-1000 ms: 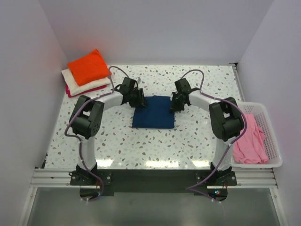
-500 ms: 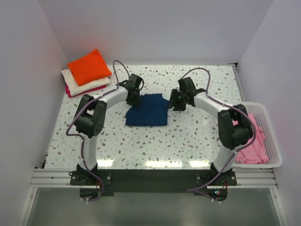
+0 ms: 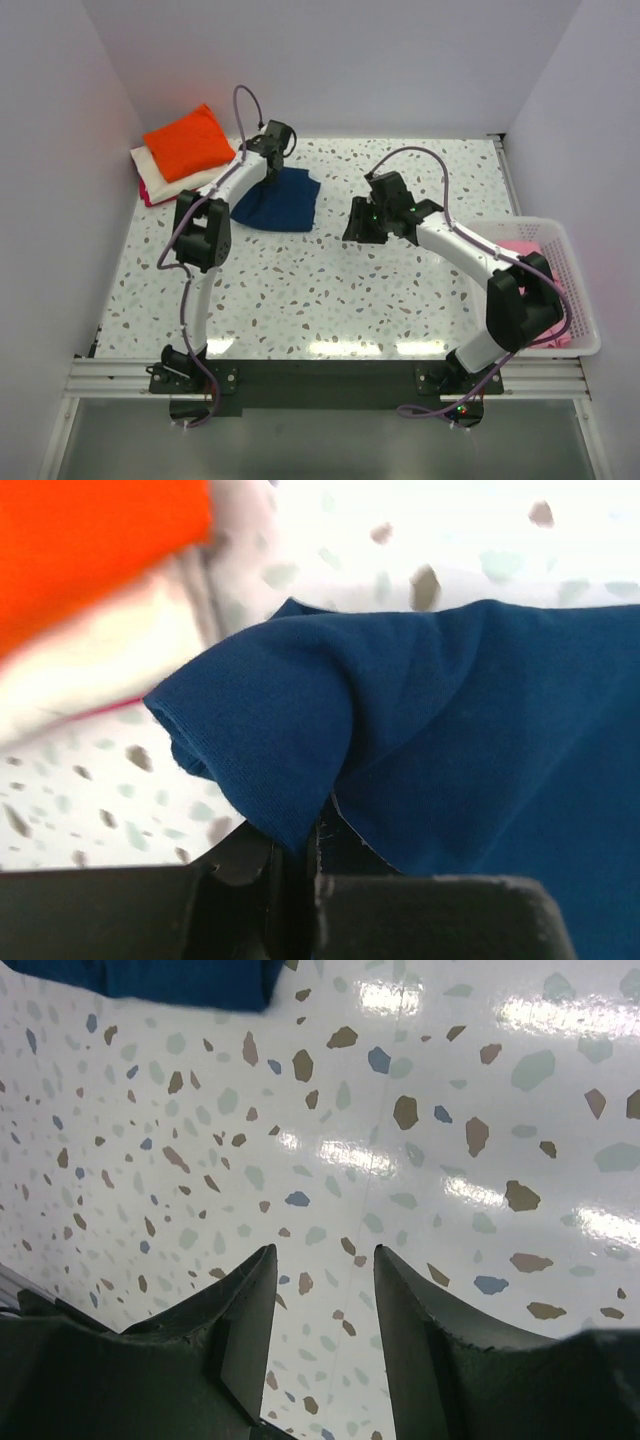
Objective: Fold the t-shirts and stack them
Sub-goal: Neatly place the folded tshirt to the corner
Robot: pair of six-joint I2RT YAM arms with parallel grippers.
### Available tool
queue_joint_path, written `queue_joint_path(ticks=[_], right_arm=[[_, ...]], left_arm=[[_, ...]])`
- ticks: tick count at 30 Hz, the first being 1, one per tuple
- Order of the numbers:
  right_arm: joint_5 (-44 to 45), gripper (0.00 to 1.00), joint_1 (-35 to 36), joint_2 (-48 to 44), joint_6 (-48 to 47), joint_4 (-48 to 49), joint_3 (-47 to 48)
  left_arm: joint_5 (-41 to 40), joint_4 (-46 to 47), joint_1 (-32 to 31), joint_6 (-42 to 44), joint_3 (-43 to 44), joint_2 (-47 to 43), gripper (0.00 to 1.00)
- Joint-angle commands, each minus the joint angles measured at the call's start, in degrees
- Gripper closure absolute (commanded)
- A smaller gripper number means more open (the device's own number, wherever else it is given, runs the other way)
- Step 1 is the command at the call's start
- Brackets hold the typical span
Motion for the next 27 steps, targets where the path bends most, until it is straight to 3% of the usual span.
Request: queue_joint_path(ticks=[1, 8, 18, 27], right_arm=[[-0.2, 0.53, 0.8, -1.9, -1.1, -1.2, -1.0], [0.3, 0.53, 2.1, -4.9, -2.0, -2.8, -2.7], [0.7, 0.54, 2.5, -6.0, -2.6, -4.4, -1.1], [0.8, 0.55, 2.8, -3.4, -2.6, -5.0, 2.1]], left_arm=[[-7.4, 3.7, 0.9, 8.7, 5.8, -0.5, 1.00], [-9.7, 7.9, 3.2, 14.5, 14.1, 2.4, 1.00], [-4.0, 16.0, 7.8, 22.1, 23.8, 3.8, 1.00], [4.1, 21.0, 13.4, 21.9, 26.3, 3.9, 1.00]])
